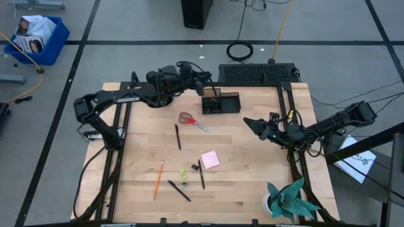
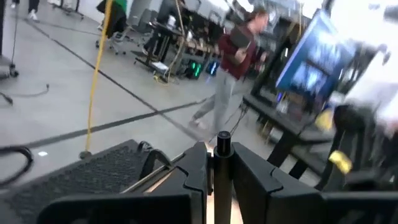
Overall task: Pick and place office supplies into organizer
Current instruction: Put the black pen into the black desk organizer, then put the black binder clip into the black desk organizer
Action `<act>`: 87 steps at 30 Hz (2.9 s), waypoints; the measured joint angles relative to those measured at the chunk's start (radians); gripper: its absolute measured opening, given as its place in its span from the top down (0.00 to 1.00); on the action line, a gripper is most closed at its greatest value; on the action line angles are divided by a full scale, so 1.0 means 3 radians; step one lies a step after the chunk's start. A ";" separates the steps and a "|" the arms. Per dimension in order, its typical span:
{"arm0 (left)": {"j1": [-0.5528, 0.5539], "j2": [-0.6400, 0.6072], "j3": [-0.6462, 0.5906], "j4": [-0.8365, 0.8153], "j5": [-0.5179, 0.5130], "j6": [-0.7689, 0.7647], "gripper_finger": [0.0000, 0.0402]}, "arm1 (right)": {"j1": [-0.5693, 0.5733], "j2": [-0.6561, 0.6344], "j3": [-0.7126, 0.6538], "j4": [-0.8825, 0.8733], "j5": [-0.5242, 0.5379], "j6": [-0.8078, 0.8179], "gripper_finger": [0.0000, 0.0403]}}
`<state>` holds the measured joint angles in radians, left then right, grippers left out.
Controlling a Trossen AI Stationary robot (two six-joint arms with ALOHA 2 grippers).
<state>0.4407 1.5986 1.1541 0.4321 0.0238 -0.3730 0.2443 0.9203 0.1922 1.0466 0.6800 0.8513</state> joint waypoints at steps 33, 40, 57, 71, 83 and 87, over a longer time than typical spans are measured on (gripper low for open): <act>-0.0016 0.1191 0.1043 -0.0861 -0.0700 0.0970 0.86 | 0.0000 0.0000 -0.0009 -0.0159 -0.0094 0.0116 0.78; 0.0013 0.1260 0.1040 -0.0894 -0.0683 0.0943 0.86 | -0.0001 -0.0001 -0.0009 -0.0154 -0.0094 0.0148 0.78; 0.0034 0.1352 0.1038 -0.0989 -0.0527 0.0814 0.87 | -0.0003 0.0000 -0.0009 -0.0164 -0.0083 0.0154 0.78; 0.0047 0.1426 0.1042 -0.0922 -0.0605 0.0411 0.58 | -0.0003 -0.0001 -0.0009 -0.0163 -0.0085 0.0148 0.78; -0.0021 0.0871 0.1040 -0.0969 -0.0024 0.0194 0.43 | -0.0006 -0.0001 -0.0009 0.0078 -0.0188 -0.0128 0.78; -0.0079 0.0440 0.1042 -0.1216 0.0208 0.0025 0.43 | -0.0012 0.0000 -0.0009 0.0029 -0.0166 -0.0204 0.78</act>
<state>0.4172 1.7304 1.4667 0.0673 0.0863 -0.3656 0.2408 0.9203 0.1894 1.0553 0.6302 0.7902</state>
